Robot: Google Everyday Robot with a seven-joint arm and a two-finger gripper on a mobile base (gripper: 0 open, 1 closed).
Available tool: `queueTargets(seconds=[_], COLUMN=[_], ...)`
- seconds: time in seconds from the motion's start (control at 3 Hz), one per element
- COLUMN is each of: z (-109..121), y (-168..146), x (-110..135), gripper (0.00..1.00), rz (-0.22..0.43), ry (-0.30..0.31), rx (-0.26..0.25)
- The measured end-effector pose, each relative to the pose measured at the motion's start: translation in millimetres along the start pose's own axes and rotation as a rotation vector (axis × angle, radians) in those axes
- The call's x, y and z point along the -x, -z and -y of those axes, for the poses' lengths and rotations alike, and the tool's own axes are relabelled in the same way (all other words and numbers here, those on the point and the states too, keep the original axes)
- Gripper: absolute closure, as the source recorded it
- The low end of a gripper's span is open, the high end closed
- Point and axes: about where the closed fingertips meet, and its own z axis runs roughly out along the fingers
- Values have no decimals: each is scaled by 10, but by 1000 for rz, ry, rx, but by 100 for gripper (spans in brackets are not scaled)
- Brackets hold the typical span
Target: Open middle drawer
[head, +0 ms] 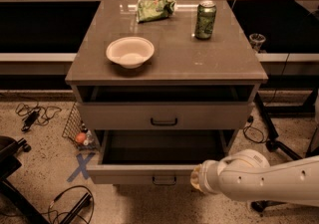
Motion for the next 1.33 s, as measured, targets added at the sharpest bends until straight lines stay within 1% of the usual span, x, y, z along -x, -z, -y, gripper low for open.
queueTargets(seconds=[0.33,0.67,1.0,1.33], z=[2,35,120,95], y=[1,-27,-299,-593], x=[2,-2,59,45], gripper=[14,0,0,0], rz=[0,-2,1,-10], ry=[1,1,21,15], rx=[0,-1,22,65])
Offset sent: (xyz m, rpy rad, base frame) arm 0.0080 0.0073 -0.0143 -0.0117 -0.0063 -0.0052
